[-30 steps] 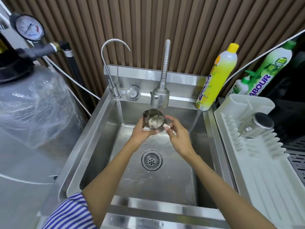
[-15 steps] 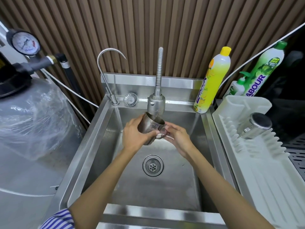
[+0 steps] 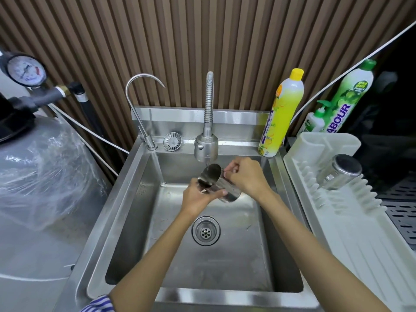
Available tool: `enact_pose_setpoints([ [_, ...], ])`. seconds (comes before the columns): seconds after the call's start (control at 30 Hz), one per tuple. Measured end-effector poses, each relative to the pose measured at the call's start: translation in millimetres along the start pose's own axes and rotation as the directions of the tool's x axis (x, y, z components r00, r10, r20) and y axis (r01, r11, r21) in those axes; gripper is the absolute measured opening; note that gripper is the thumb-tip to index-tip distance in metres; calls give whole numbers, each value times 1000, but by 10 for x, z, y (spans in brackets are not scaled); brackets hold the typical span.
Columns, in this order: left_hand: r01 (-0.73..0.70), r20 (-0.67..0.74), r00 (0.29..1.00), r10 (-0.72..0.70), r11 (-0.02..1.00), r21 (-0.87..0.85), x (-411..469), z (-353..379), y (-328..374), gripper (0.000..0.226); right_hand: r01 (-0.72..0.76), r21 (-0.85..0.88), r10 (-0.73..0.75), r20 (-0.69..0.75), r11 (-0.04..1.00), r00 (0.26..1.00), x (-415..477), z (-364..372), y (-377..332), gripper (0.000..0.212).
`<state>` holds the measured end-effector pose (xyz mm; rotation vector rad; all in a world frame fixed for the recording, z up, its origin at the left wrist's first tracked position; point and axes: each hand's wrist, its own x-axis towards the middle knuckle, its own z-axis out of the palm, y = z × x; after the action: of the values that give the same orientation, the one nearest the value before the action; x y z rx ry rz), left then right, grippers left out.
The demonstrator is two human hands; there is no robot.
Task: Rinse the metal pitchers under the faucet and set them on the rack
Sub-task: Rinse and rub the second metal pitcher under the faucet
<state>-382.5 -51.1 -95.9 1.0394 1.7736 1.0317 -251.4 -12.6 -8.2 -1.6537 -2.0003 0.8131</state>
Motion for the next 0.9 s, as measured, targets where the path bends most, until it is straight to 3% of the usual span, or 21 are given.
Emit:
enact_pose_setpoints([
  [0.1,-18,25,999,21,990,-142,92,18,112,75,111,-6,-111,-64,994,992,-52,8,18,13],
  [0.2,-93,-62,995,82,979,-184,156,1,176,76,116,34,-112,-88,993,990,-42,26,96,14],
  [0.37,-317,-180,932,315,948,22,128,-134,228,70,114,38,-110,-82,993,990,-4,241,210,31],
  [0.5,-426,-145,871,470,868,256,65,-266,232,78,32,209,-35,7,977,999,31,417,201,24],
  [0.67,-393,-122,872,474,827,401,-15,-459,215,88,-108,510,17,179,853,984,-10,508,167,31],
  [0.8,-306,-148,906,398,854,421,-101,-466,240,81,-139,521,52,178,842,983,3,398,233,17],
  [0.9,-280,-151,924,352,889,361,-129,-398,215,66,-77,452,32,105,889,994,8,217,242,12],
])
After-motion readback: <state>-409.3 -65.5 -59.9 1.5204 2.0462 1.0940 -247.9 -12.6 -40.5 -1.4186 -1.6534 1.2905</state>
